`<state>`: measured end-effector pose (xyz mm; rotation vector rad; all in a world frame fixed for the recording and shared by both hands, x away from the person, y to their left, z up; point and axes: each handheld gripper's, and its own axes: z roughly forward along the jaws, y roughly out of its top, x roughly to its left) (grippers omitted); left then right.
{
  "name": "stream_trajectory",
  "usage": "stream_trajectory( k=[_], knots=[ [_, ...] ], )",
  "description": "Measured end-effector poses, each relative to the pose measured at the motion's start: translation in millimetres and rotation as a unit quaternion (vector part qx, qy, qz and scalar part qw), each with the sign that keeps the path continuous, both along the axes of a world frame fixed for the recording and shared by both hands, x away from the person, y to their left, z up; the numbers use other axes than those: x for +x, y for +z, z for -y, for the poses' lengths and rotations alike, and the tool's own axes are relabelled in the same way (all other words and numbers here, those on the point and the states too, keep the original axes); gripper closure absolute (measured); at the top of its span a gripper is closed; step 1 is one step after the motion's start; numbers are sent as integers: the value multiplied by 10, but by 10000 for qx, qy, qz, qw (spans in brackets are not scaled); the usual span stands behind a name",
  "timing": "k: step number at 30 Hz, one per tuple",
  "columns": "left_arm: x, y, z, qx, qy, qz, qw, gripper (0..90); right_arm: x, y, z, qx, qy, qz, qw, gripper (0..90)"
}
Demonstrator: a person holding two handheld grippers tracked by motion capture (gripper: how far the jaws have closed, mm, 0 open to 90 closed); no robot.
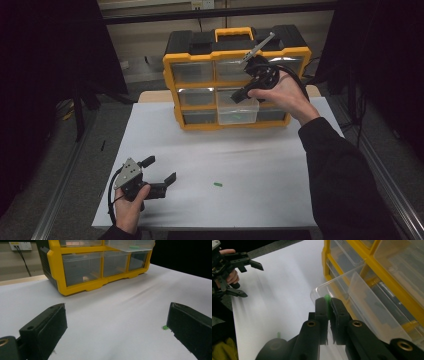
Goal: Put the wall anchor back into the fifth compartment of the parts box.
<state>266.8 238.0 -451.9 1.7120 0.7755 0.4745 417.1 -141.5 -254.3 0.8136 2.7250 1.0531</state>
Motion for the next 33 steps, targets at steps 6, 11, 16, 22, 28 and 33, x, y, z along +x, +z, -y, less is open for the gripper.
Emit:
stream_trajectory(
  k=[6,11,16,22,28,33],
  knots=[
    [1,2,-6,33,-16,8,10000,27,110,-54,-38,-281,-185,-164,9993,848],
    [3,1,-5,17,-19,1,10000,28,195,-69,-73,-455,-220,-341,9981,848],
    [0,4,-8,33,-29,9,10000,28,251,-138,-111,-646,-250,-478,9964,847],
    [1,1,-3,11,-16,-7,10000,27,350,-182,-88,-816,-310,-629,9942,847],
    [1,0,0,-8,-21,-7,10000,28,414,-263,-89,-1010,-285,-828,9910,846],
    [2,0,0,-15,-15,-3,10000,27,452,-318,-102,-1152,-270,-902,9889,845]
  ],
)
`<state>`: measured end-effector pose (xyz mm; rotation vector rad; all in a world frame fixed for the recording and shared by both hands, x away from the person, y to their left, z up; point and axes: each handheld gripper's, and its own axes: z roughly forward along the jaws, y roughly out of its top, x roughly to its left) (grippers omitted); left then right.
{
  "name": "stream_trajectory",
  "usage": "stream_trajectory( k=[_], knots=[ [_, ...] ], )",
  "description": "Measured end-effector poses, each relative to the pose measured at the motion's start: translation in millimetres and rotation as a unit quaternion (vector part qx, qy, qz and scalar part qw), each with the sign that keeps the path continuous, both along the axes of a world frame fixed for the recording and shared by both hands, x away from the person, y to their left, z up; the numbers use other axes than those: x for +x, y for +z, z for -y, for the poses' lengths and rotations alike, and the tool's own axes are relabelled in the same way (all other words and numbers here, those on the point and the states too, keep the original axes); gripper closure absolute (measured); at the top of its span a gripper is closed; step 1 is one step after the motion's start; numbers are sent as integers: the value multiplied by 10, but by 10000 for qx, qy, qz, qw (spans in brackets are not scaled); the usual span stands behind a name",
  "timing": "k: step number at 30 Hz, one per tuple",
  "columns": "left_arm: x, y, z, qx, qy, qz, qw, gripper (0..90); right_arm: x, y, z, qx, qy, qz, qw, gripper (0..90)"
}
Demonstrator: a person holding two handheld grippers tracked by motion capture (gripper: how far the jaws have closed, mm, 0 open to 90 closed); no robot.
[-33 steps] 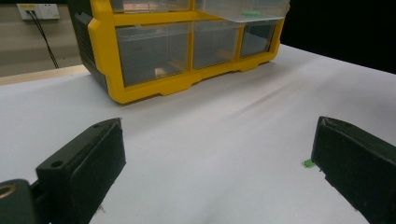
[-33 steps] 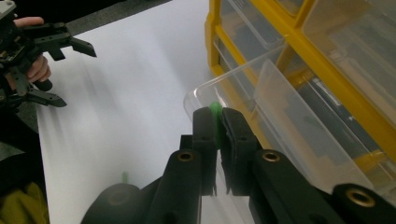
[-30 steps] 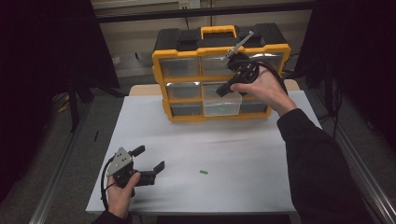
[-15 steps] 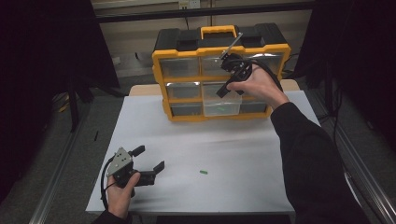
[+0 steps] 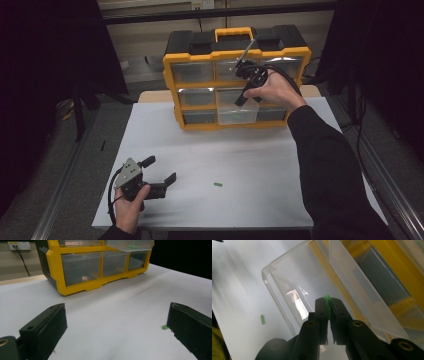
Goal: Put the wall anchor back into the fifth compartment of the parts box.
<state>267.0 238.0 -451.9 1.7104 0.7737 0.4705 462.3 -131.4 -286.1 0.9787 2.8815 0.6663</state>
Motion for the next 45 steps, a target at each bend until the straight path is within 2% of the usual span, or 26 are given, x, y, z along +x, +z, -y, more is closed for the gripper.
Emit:
stream_trajectory(
  k=[6,16,23,26,30,32,37,40,45],
  knots=[
    [-1,1,-4,24,-6,3,10000,27,20,-68,-44,-219,51,34,9997,843],
    [0,2,-6,30,-10,5,10000,28,21,-95,-106,-341,39,14,9994,844],
    [0,1,-4,9,-4,0,10000,28,19,-88,-104,-308,-3,55,9995,837],
    [0,3,-7,26,-11,4,10000,27,19,-74,-90,-267,14,158,9995,809],
    [-1,2,-2,4,-4,4,10000,28,4,-46,-69,-243,-37,176,9995,783],
    [-1,2,-5,28,-12,7,10000,28,-5,-27,-56,-142,-105,214,9996,770],
    [-1,4,-9,50,-24,5,10000,28,-42,44,-24,56,-46,404,9992,731],
    [-1,3,-7,40,-19,4,10000,28,-71,94,-2,170,-45,530,9984,679],
    [3,3,-7,62,-36,22,10000,28,-147,178,24,571,68,827,9949,610]
  ],
)
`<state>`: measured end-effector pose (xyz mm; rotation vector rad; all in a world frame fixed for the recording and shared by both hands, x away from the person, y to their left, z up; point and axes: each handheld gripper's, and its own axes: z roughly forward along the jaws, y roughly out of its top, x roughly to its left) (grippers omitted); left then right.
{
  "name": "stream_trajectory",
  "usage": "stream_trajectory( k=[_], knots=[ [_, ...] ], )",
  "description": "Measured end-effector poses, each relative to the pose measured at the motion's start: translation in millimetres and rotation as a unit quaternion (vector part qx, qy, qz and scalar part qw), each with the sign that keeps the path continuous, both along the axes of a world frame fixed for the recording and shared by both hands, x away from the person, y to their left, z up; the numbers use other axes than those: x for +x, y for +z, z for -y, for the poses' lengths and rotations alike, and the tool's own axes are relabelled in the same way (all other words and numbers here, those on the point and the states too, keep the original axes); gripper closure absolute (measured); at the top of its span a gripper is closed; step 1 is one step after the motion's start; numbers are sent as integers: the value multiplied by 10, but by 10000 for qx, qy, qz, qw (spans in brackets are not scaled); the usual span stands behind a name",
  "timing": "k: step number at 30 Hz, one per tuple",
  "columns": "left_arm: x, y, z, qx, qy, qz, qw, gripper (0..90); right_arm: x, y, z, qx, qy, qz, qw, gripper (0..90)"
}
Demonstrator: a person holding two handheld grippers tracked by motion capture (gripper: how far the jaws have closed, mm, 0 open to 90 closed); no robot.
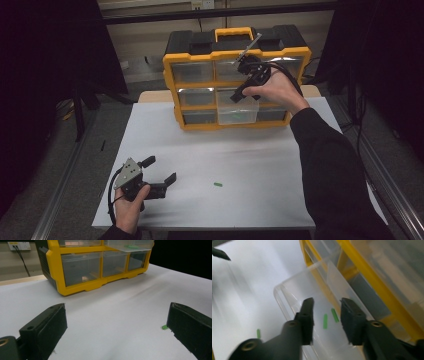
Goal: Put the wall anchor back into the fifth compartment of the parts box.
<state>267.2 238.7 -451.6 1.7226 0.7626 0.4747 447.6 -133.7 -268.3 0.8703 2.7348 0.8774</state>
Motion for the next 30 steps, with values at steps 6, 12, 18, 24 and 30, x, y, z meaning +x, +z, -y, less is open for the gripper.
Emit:
stream_trajectory(
  k=[6,12,18,24,30],
  knots=[
    [-1,0,1,16,2,1,10000,28,-89,3,-4,151,97,115,9998,460],
    [-2,-2,4,-1,5,-6,10000,27,-184,26,-24,256,199,289,9991,294],
    [-2,-1,4,14,-10,-6,10000,28,-264,12,-50,369,290,367,9982,128],
    [-2,-2,5,19,-5,-10,10000,27,-388,-22,-81,515,485,481,9963,70],
    [0,-1,-1,92,-24,-6,10000,28,-487,-26,-122,596,619,566,9947,45]
  ],
)
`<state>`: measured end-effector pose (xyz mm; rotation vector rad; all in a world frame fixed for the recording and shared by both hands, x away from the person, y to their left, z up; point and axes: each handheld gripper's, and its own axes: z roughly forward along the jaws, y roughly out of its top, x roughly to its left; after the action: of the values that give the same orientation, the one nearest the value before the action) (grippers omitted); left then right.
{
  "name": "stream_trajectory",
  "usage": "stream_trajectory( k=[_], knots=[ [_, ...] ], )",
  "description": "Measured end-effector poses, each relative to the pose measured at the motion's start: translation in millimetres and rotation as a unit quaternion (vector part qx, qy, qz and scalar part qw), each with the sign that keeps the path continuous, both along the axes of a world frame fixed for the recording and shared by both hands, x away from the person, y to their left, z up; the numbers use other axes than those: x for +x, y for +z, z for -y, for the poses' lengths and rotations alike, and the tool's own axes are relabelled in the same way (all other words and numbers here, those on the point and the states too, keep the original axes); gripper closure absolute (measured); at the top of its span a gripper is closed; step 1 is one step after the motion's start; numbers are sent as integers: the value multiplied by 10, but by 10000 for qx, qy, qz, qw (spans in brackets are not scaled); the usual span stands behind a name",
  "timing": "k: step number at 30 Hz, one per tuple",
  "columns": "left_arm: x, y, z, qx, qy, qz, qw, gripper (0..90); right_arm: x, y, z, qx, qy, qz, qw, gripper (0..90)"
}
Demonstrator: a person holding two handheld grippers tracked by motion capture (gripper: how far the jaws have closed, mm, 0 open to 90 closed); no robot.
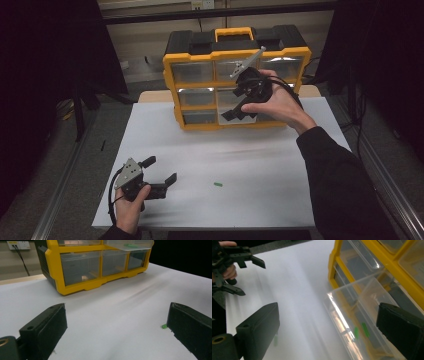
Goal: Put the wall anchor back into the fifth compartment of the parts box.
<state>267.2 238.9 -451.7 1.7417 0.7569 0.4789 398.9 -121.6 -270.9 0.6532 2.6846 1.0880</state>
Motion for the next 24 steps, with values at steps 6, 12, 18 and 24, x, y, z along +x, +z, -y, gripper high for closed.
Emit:
stream_trajectory(
  k=[6,12,18,24],
  knots=[
    [-1,0,2,-35,11,1,10000,27,-106,-8,-102,15,144,72,9999,51],
    [-3,1,0,-33,20,2,10000,27,-253,-35,-195,6,372,97,9993,46],
    [-2,1,0,-44,25,7,10000,28,-363,-118,-232,-15,462,85,9989,38],
    [-5,-1,8,-93,52,2,9999,28,-456,-228,-248,132,548,28,9984,28]
  ],
)
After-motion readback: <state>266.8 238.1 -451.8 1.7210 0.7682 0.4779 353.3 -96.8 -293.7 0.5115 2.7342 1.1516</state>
